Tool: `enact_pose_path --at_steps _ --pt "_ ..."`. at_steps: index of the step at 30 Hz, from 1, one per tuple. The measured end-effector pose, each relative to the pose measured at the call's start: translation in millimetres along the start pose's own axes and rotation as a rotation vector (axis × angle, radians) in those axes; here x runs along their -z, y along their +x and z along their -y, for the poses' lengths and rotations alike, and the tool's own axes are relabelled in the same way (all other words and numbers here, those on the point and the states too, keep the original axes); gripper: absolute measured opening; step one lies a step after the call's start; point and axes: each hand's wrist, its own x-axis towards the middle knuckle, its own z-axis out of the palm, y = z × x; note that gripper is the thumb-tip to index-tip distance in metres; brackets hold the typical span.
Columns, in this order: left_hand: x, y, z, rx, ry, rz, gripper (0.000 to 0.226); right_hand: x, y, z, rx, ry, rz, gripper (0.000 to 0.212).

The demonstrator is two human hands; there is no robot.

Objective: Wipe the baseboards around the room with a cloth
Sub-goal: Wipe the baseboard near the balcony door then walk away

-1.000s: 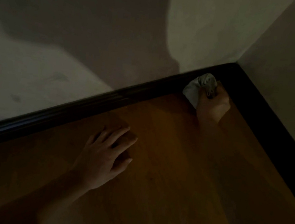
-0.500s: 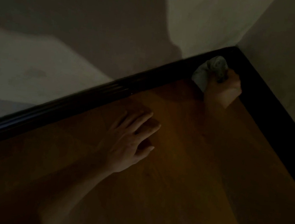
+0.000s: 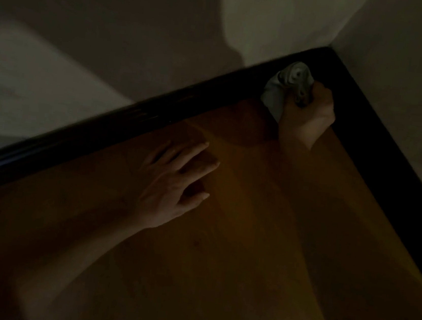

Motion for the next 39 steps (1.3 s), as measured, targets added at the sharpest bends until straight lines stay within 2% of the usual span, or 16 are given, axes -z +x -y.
enact_pose_path --at_steps 3,7,10,13,16,20,25,27,30,33,39 --pt "9.3 11.2 -3.9 -0.025 0.018 0.065 0.063 3.2 6.8 0.0 -0.054 -0.043 -0.039 0.016" --pt "21.6 20.2 -6.5 -0.045 0.033 0.129 0.066 -3.3 20.8 12.4 -0.341 -0.064 -0.188 0.019" --pt "26.8 21.0 -4.5 -0.066 0.069 0.167 0.067 -9.3 17.5 21.6 -0.481 0.007 -0.208 0.014" --pt "27.4 23.2 -2.2 -0.081 0.059 0.152 0.067 -4.8 11.0 17.8 -0.432 0.083 -0.110 0.014" --pt "22.8 25.8 -1.2 -0.118 0.029 0.133 0.065 -0.8 18.2 12.8 -0.419 0.068 -0.155 0.020" --pt "20.9 40.5 5.9 -0.209 0.029 0.148 0.064 -9.4 5.7 24.5 -0.460 0.120 -0.141 0.016" --pt "17.0 60.5 -4.7 -0.368 0.078 0.189 0.063 -2.8 -37.0 33.8 -0.441 0.241 0.094 0.020" --pt "15.1 68.5 -5.9 -0.451 0.092 0.205 0.062 16.0 -37.4 31.3 -0.482 0.308 0.115 0.020" --pt "17.5 85.7 -10.6 -0.506 0.065 0.242 0.062 67.8 -30.9 18.7 -0.599 0.367 0.010 0.023" --pt "13.8 95.6 -20.2 -0.580 0.095 0.268 0.062 134.6 -30.6 12.4 -0.576 0.380 -0.046 0.018" --pt "11.2 100.2 -23.1 -0.569 0.080 0.218 0.059 239.6 -32.3 35.2 -0.494 0.130 0.128 0.015"
